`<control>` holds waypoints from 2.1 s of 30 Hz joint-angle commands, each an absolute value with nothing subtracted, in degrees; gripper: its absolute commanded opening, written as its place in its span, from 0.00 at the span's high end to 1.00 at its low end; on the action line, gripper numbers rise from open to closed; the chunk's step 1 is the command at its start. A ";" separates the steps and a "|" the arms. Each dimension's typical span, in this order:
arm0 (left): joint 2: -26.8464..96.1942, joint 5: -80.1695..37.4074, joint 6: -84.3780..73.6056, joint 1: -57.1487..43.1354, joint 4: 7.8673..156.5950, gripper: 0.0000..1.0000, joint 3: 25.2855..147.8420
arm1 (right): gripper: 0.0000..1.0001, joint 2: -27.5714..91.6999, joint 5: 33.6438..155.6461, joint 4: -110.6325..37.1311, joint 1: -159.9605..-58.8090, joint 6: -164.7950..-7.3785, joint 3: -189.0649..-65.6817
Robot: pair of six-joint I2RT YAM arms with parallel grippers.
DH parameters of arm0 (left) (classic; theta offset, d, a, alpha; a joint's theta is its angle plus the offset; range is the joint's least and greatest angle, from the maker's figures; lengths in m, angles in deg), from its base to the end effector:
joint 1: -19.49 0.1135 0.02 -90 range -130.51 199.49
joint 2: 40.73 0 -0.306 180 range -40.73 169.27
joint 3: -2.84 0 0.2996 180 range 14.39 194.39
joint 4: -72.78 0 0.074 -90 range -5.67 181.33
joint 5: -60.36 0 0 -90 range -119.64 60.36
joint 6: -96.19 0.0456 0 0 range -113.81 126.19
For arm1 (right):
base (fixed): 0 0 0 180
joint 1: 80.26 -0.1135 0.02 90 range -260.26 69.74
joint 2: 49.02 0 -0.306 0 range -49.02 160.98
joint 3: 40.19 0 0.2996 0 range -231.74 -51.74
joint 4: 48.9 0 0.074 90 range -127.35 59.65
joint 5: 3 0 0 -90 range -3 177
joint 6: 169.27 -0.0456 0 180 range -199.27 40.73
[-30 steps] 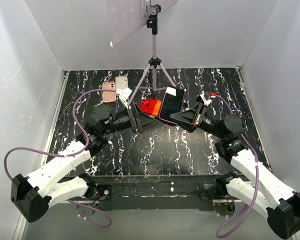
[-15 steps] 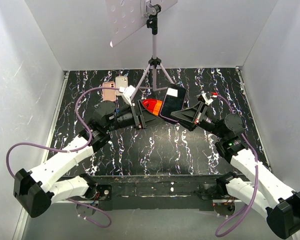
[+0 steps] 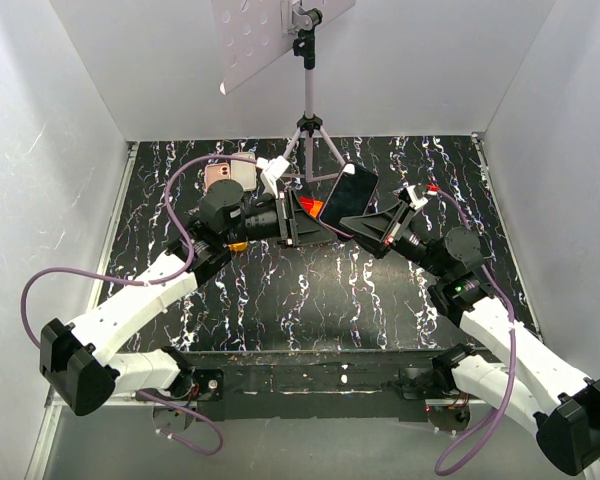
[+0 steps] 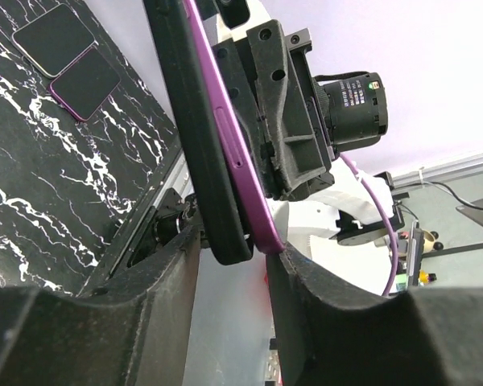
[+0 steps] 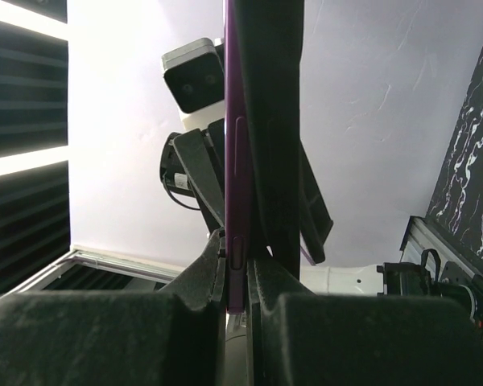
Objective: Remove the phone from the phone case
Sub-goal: Remove the phone case from the phone, then place the phone case at the center of the board.
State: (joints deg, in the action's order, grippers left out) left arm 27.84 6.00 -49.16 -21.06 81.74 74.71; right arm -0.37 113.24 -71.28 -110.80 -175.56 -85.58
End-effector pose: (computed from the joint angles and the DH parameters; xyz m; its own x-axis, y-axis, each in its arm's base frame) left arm 0.2242 -0.2268 0.4046 -0.8397 -0.1614 -0.5185 0.4893 0.1895 -0.8513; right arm 0.1840 0.1320 0.3638 -0.8416 0.5386 -0.0404 -0.1911 -0.2268 0.9550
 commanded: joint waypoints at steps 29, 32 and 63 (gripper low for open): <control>21.32 -4.77 -59.02 -16.54 67.81 0.48 62.12 | 0.99 0.64 113.55 -93.60 -120.16 -180.96 -83.29; 21.32 -5.56 -58.85 -16.46 68.51 0.48 63.43 | 0.99 1.61 113.81 -93.42 -121.21 -180.70 -83.73; 20.34 -59.37 -30.46 4.78 123.99 1.00 76.89 | 0.99 -8.40 111.89 -35.28 -121.48 -145.82 -99.37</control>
